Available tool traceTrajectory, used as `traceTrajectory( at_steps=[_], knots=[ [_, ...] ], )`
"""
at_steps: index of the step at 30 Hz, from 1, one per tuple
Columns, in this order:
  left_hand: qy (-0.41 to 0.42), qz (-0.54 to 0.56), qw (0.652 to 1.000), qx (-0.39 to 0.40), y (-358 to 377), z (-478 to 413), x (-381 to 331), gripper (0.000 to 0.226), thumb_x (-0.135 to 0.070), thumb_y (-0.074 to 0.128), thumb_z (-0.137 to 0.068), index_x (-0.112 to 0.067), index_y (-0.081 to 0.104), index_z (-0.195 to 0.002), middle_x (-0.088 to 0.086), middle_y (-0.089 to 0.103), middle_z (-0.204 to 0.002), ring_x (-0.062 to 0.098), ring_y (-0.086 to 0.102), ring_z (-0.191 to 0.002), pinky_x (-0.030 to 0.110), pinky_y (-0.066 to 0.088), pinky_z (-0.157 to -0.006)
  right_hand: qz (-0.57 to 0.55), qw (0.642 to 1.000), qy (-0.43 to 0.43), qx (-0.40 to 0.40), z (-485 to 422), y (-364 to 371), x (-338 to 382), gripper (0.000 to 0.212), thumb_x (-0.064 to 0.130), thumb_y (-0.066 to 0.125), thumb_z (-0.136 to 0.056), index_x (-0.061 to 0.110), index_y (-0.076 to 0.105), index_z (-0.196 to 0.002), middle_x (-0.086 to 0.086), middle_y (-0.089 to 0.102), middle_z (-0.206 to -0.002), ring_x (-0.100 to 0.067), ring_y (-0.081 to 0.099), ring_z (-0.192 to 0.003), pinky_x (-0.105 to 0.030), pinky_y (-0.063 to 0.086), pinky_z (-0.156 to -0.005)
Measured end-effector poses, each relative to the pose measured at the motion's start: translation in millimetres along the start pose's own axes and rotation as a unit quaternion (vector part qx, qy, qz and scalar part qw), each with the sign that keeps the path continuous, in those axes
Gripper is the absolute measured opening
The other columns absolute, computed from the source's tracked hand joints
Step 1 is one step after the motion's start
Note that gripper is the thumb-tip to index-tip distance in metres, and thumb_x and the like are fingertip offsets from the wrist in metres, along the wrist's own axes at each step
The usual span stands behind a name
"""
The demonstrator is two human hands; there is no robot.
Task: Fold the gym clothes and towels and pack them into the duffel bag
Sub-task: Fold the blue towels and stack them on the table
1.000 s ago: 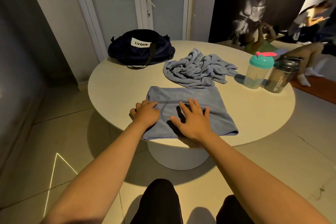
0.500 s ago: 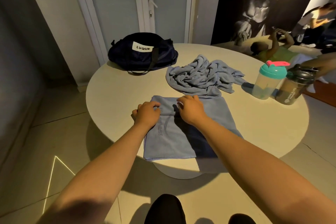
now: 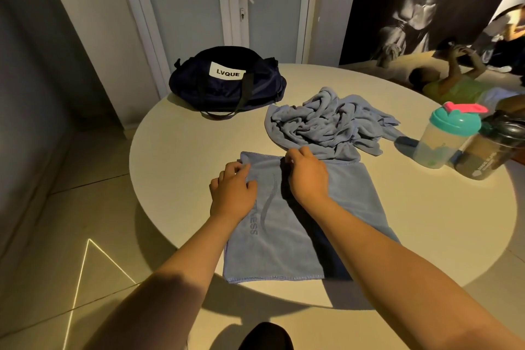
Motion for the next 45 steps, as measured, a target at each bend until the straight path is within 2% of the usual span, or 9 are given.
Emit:
traceTrajectory(
  at_steps=[4, 9, 15, 19, 22, 28, 33, 39, 45],
  knots=[
    [-0.013, -0.019, 1.0, 0.011, 2.4, -1.0, 0.9, 0.052, -0.033, 0.044, -0.102, -0.022, 0.038, -0.152, 0.002, 0.036, -0.145, 0.024, 0.041, -0.128, 0.038, 0.026, -0.113, 0.014, 0.997, -0.025, 0.072, 2.5, 25.1, 4.0, 0.026, 0.002, 0.05, -0.094, 0.007, 0.065, -0.115, -0.012, 0.056, -0.121, -0.038, 0.055, -0.102, -0.042, 0.045, -0.085],
    [-0.041, -0.041, 0.998, 0.038, 6.4, -2.1, 5.3, 0.057, -0.041, 0.043, -0.102, -0.021, 0.033, -0.155, 0.005, 0.026, -0.159, 0.028, 0.032, -0.139, 0.043, 0.024, -0.116, 0.037, 0.976, 0.022, 0.213, 17.1, 50.4, -7.2, 0.058, 0.053, 0.029, -0.104, 0.025, 0.03, -0.155, -0.011, 0.004, -0.166, -0.034, 0.007, -0.152, -0.05, 0.007, -0.121],
    [-0.012, 0.056, 0.998, 0.002, -2.8, -1.2, 2.5, 0.044, -0.016, 0.05, -0.101, -0.022, 0.053, -0.144, 0.0, 0.034, -0.158, 0.026, 0.038, -0.136, 0.038, 0.027, -0.114, 0.096, 0.98, -0.014, 0.171, 19.3, 35.4, 13.1, 0.05, 0.052, 0.034, -0.102, 0.023, 0.046, -0.14, -0.009, 0.041, -0.136, -0.03, 0.037, -0.133, -0.056, 0.009, -0.12],
    [-0.011, 0.083, 0.996, -0.014, -4.7, -0.2, 5.6, 0.044, -0.004, 0.047, -0.099, -0.017, 0.059, -0.139, -0.001, 0.04, -0.157, 0.026, 0.038, -0.138, 0.04, 0.03, -0.117, 0.062, 0.966, 0.002, 0.25, 34.6, 57.2, 13.9, 0.062, 0.052, 0.016, -0.105, 0.022, 0.017, -0.159, -0.005, 0.014, -0.166, -0.024, 0.008, -0.153, -0.055, -0.005, -0.122],
    [0.007, 0.009, 1.0, 0.02, -1.3, 3.7, -4.1, 0.044, -0.026, 0.04, -0.104, -0.028, 0.051, -0.146, -0.008, 0.038, -0.159, 0.017, 0.029, -0.145, 0.037, 0.024, -0.117, 0.055, 0.96, 0.005, 0.276, 40.3, 58.5, 12.4, 0.063, 0.054, 0.011, -0.105, 0.025, 0.004, -0.161, 0.0, -0.003, -0.168, -0.021, -0.01, -0.154, -0.053, -0.011, -0.121],
    [0.015, -0.169, 0.975, 0.143, 22.6, 9.0, -14.3, 0.06, -0.054, 0.02, -0.101, -0.04, 0.014, -0.159, -0.008, 0.005, -0.169, 0.019, 0.006, -0.154, 0.041, 0.012, -0.118, 0.066, 0.991, -0.016, 0.112, 53.4, 20.7, 30.0, 0.035, 0.036, 0.039, -0.102, 0.015, 0.056, -0.125, -0.012, 0.05, -0.124, -0.035, 0.043, -0.12, -0.048, 0.029, -0.106],
    [-0.042, -0.211, 0.955, 0.203, 18.1, 7.9, -1.6, 0.06, -0.045, 0.017, -0.104, -0.034, 0.001, -0.16, 0.001, -0.008, -0.169, 0.025, -0.01, -0.155, 0.052, -0.008, -0.123, 0.025, 0.978, -0.011, 0.207, 62.2, 26.7, 15.7, 0.049, 0.042, 0.023, -0.107, 0.02, 0.036, -0.149, -0.004, 0.035, -0.157, -0.025, 0.018, -0.15, -0.063, -0.007, -0.117],
    [0.122, -0.171, 0.967, 0.142, 24.3, 13.9, -97.2, 0.048, -0.035, 0.031, -0.107, -0.029, 0.036, -0.154, -0.001, 0.02, -0.167, 0.021, 0.012, -0.153, 0.047, -0.002, -0.123, 0.061, 0.992, 0.052, 0.097, 65.9, -20.7, -50.1, 0.051, 0.037, 0.022, -0.098, 0.008, 0.058, -0.12, -0.018, 0.057, -0.12, -0.042, 0.049, -0.119, -0.048, 0.035, -0.093],
    [0.173, -0.171, 0.93, 0.276, 80.9, 53.0, -114.7, 0.059, -0.054, 0.02, -0.106, -0.04, -0.001, -0.159, -0.005, -0.012, -0.168, 0.017, -0.013, -0.154, 0.045, -0.012, -0.123, 0.065, 0.959, 0.115, 0.249, 97.4, -9.0, -88.3, 0.056, 0.048, 0.016, -0.105, 0.026, 0.019, -0.157, -0.009, 0.007, -0.167, -0.029, 0.004, -0.153, -0.052, 0.006, -0.121]
  ],
)
Point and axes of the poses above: each hand's wrist, its own z-axis away from the middle knuckle, its own y-axis out of the palm, x = y × z, the point moved 10 cm from there along -z, towards the middle knuckle
